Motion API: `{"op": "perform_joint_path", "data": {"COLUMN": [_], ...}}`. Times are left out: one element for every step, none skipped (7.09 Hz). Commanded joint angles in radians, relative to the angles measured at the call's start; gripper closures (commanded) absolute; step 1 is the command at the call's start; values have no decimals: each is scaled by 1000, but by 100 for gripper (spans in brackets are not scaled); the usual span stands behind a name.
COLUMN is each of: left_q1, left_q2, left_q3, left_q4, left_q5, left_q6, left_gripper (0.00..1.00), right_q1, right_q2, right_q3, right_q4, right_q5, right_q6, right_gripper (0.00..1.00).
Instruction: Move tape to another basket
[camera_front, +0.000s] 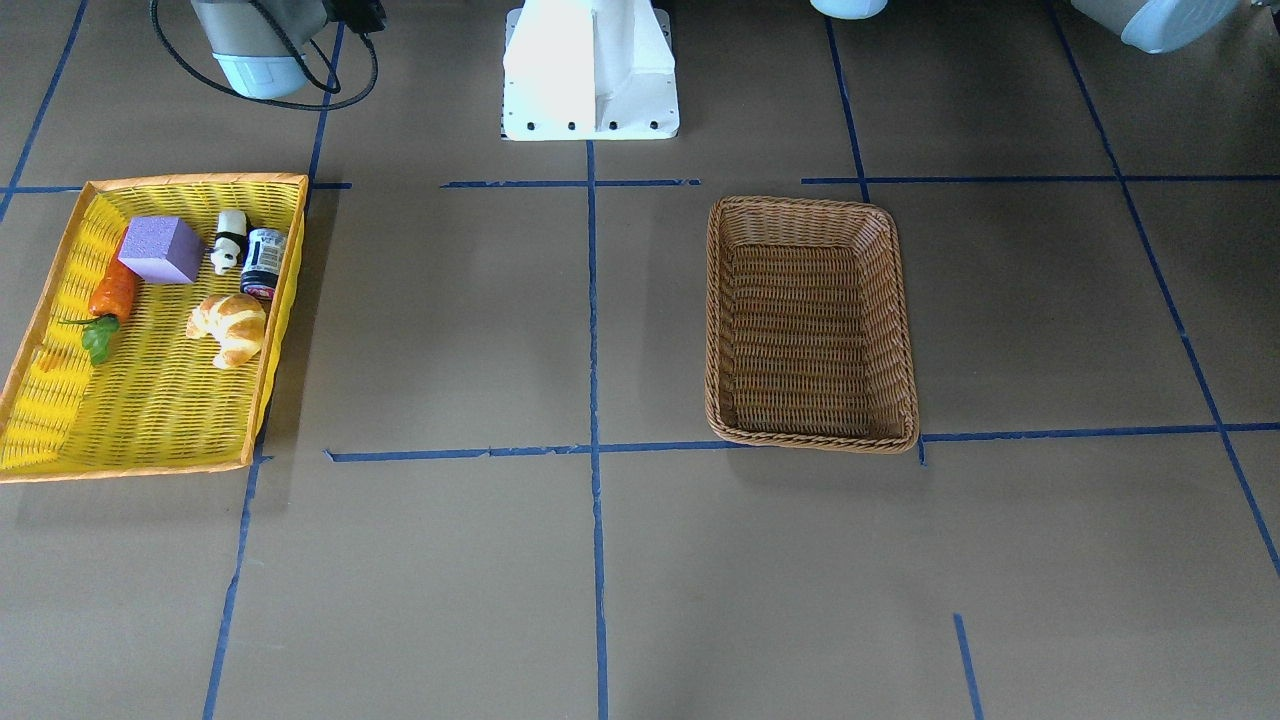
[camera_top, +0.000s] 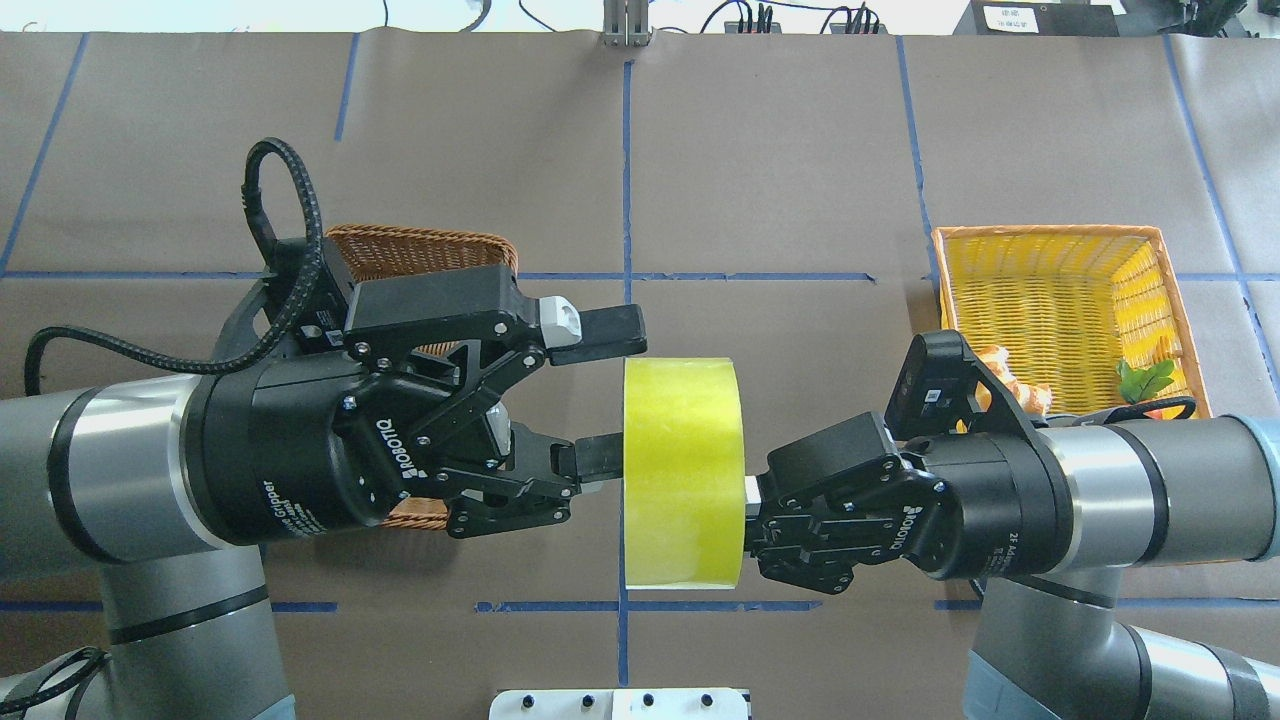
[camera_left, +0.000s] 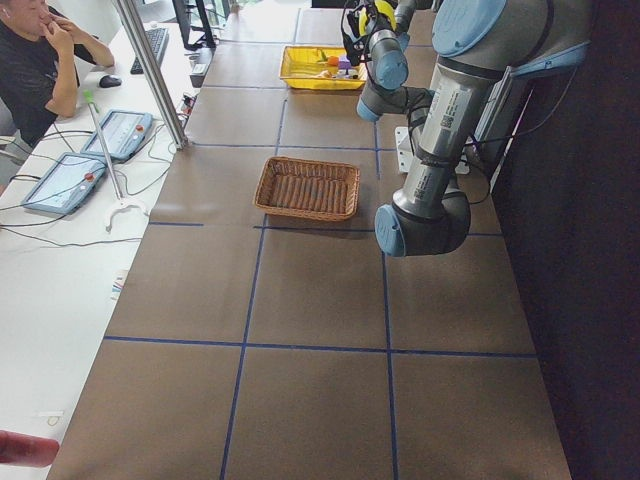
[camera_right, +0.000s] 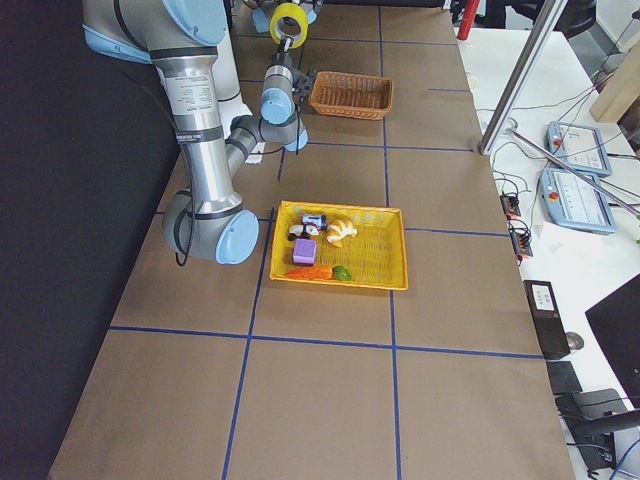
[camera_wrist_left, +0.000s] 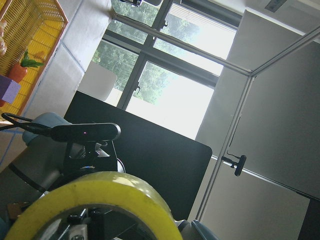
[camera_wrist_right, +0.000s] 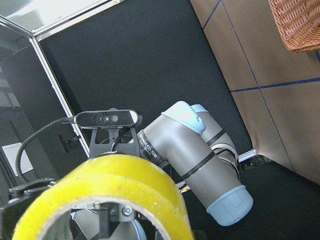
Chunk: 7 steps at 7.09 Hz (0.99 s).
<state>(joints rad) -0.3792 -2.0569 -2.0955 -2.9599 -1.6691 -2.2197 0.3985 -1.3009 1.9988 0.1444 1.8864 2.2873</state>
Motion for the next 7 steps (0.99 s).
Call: {"op": "perform_joint_path", "data": {"left_q1": [2, 2, 2, 2, 2, 2, 0], "left_q2": [1, 1, 3, 6, 9, 11, 12], "left_q3": [0, -1, -1, -4, -6, -8, -12], "left_q4": [2, 4, 5, 5, 5, 5, 4], "left_q5": [0, 2, 2, 2, 2, 0, 0], "left_q6": [2, 23, 38, 40, 44, 44, 44], "left_gripper": [80, 100, 100, 100, 100, 100, 100], "right_q1": [0, 0, 0, -3, -1, 2, 6], "right_q2": [0, 0, -3, 2, 2, 0, -6], "right_q3": [0, 0, -9, -8, -5, -6, -8], "right_q4": [0, 0, -2, -50, -69, -68, -63], "right_q5": [0, 2, 10, 4, 8, 16, 17], "right_q6": [0, -2, -5, -11, -20, -23, -23], "right_gripper": [99, 94, 59, 1, 0, 0, 0]}}
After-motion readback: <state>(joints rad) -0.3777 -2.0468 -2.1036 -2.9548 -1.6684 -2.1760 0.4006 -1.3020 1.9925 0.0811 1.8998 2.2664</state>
